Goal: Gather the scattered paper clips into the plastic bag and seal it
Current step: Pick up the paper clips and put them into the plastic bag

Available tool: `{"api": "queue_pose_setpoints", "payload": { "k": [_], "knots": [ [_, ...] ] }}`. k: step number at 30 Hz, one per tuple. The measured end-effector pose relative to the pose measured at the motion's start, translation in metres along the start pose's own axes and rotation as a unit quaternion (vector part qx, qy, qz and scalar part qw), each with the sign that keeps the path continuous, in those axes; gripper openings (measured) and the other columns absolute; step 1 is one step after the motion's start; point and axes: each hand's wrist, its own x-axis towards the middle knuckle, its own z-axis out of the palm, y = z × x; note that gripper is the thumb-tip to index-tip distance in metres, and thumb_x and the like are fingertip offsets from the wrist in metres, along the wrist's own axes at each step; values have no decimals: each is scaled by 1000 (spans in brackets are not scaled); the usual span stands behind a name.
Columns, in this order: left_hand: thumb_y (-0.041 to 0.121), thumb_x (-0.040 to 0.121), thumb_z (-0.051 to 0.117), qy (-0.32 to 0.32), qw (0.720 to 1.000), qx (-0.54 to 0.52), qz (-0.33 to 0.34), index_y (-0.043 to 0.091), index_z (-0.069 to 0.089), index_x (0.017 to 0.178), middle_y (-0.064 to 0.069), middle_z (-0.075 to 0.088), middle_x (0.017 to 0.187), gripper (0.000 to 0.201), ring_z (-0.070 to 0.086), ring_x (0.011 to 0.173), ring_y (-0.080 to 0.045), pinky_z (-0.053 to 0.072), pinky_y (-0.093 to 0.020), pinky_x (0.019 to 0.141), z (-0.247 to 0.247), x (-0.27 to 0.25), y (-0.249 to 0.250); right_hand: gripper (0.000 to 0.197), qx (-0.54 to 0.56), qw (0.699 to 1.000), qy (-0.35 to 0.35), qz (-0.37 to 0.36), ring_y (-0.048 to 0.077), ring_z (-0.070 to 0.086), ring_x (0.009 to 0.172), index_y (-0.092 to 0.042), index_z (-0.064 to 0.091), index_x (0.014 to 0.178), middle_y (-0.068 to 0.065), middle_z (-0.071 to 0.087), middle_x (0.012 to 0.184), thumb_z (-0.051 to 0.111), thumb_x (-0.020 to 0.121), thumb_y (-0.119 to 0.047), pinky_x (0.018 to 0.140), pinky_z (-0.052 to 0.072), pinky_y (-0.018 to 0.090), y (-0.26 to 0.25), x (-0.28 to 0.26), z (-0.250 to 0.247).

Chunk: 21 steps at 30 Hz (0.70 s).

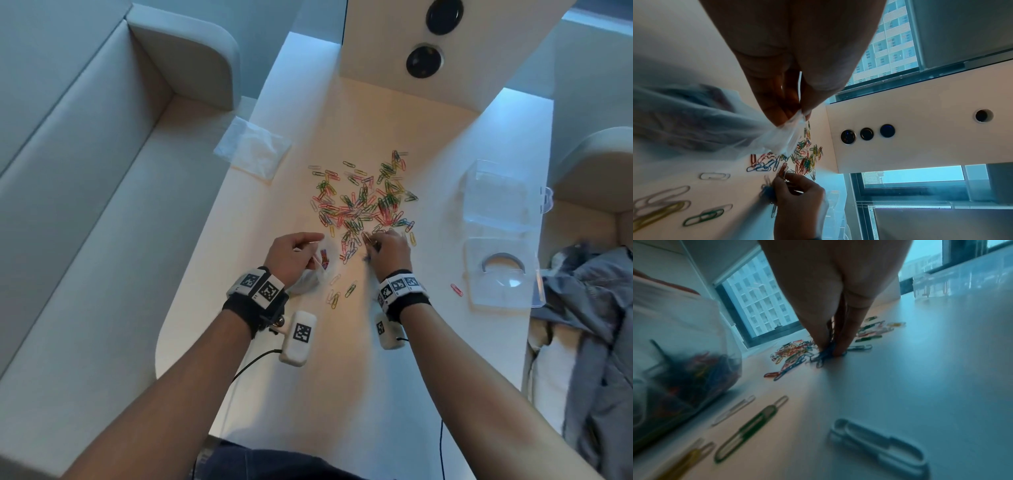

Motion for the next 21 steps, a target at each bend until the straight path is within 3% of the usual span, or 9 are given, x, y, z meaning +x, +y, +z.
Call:
{"api": "queue_pose_setpoints", "payload": {
  "k": [5,6,8,9,11,13,17,18,21],
  "knots": [
    [11,93,59,9,1000,19,-21,11,62,125,2,65,75,33,68,79,-23,57,-43,90,7,1,-3,11,131,978,7,163,16,67,82,-14,80,87,5,76,89,77,77,-14,87,55,29,17,-5,-12],
    [11,93,60,7,1000,16,-26,11,61,126,0,66,75,33,68,79,-24,57,-44,90,9,0,-4,13,224,948,0,226,15,70,83,-14,80,88,4,76,90,79,75,-15,87,56,28,19,-8,-15],
    [10,93,59,6,999,11,-33,8,62,125,-3,68,79,32,68,77,-23,57,-41,89,12,-2,-5,18,469,830,-29,300,22,73,89,-5,75,98,11,75,96,76,80,-5,84,59,29,16,-16,-24],
    [10,93,60,6,999,10,-35,6,64,123,-6,69,82,30,68,75,-22,58,-38,86,14,-4,-5,20,566,763,-55,307,23,73,90,1,71,104,15,73,99,71,83,0,82,60,29,8,-21,-32],
    [12,93,61,3,999,8,-38,3,69,115,-10,71,86,25,67,68,-17,59,-29,74,17,-6,-6,21,647,695,-119,291,21,72,88,5,66,108,16,73,98,63,88,4,76,60,24,-10,-31,-42],
    [15,92,63,-1,999,10,-37,4,73,107,-13,73,84,21,64,60,-12,56,-23,65,19,-8,-6,18,633,714,-177,242,18,72,84,6,66,105,13,73,91,62,88,4,74,59,22,-32,-40,-43],
    [10,92,62,-1,999,4,-37,3,73,104,-13,72,82,18,66,64,-18,60,-33,75,22,-13,-5,14,352,913,-163,129,25,72,76,0,75,90,13,74,78,66,90,-11,74,61,32,-58,-52,-25],
    [8,92,61,-1,999,-3,-38,1,73,105,-15,72,83,19,66,66,-20,60,-34,76,22,-13,-6,17,295,937,-150,109,26,73,75,-4,77,86,12,75,77,63,91,-14,74,61,35,-62,-51,-20],
    [6,92,60,-3,999,-13,-41,-1,71,107,-20,72,88,20,68,70,-24,61,-30,73,20,-15,-6,20,286,938,-155,119,25,72,71,-1,74,98,16,73,82,56,91,-4,73,62,34,-69,-48,-18]
  ]
}}
